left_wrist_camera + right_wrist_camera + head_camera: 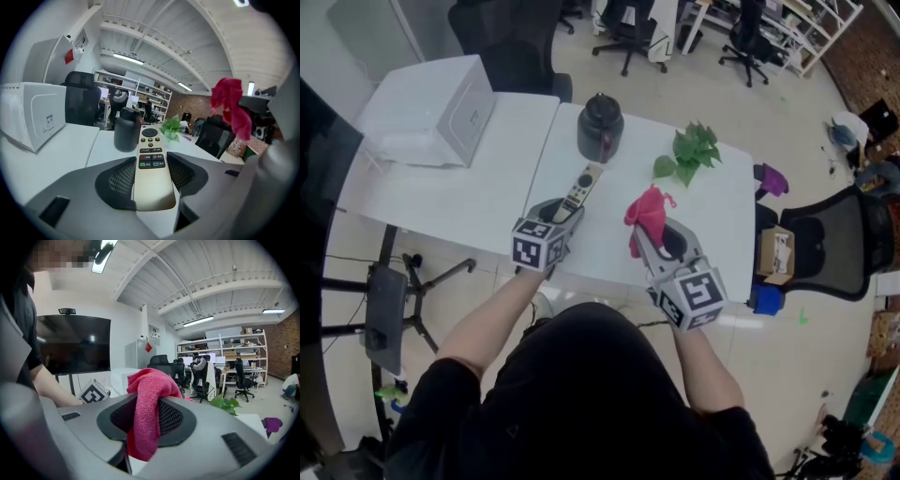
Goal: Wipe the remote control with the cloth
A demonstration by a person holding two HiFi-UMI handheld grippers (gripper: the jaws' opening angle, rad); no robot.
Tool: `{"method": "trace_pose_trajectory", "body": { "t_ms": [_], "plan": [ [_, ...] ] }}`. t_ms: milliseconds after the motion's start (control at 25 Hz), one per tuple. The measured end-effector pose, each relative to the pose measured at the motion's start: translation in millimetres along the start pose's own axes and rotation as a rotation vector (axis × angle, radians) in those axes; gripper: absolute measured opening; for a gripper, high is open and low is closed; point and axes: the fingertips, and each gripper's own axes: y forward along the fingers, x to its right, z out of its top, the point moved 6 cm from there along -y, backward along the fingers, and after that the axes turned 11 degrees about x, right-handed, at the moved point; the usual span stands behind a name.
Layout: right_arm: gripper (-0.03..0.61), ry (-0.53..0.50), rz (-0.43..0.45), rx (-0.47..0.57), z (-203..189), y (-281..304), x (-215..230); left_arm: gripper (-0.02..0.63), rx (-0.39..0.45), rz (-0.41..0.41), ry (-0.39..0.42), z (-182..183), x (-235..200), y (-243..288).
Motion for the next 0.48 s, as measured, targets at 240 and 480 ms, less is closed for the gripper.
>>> {"method": "trace_pose_trajectory", "body": {
  "t_ms": [240, 480],
  "plan": [
    [0.109, 0.005, -0.011, -0.040, -10.3, -6.4, -6.8, 0.209, -0.167, 0.115, 0.069, -57.8, -29.3, 37.8],
    [0.109, 0.015, -0.014, -0.083, -21.3, -10.3, -9.3, 0.209, -0.308, 0.200, 0.111, -100.2, -46.5, 59.8]
  ]
}}
